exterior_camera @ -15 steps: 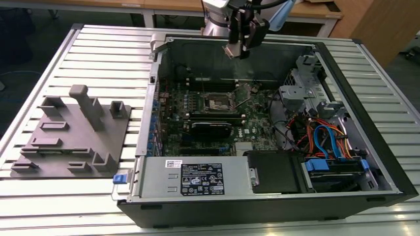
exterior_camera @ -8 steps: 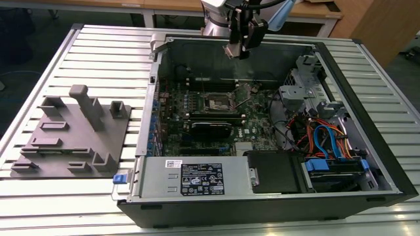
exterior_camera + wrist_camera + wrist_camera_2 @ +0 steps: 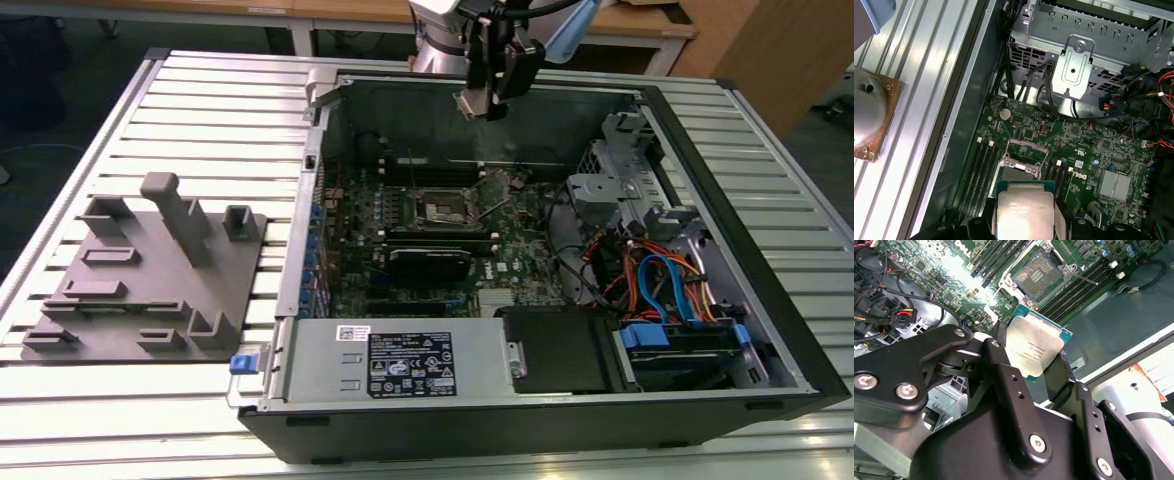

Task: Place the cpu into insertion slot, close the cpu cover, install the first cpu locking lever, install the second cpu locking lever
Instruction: 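Place the cpu into insertion slot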

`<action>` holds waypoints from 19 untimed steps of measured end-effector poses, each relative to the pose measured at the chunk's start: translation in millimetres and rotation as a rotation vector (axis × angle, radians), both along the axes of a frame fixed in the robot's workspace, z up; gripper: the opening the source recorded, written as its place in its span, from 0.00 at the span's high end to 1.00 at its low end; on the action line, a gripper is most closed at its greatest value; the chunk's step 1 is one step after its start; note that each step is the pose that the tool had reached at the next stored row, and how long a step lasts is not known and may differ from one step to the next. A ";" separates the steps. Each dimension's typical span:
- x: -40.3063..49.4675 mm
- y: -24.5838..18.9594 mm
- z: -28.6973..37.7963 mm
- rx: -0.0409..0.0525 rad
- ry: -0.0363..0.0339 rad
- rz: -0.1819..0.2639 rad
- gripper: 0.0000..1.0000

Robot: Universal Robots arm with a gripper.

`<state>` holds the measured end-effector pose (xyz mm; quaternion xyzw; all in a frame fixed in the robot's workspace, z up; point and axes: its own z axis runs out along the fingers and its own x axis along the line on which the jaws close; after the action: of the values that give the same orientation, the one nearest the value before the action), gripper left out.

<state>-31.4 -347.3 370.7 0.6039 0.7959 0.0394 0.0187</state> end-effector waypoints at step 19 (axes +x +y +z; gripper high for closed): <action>0.0 0.0 -0.1 -0.0001 0.0000 -0.030 0.46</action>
<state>-31.4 -347.3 370.6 0.6159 0.7867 0.0390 0.0193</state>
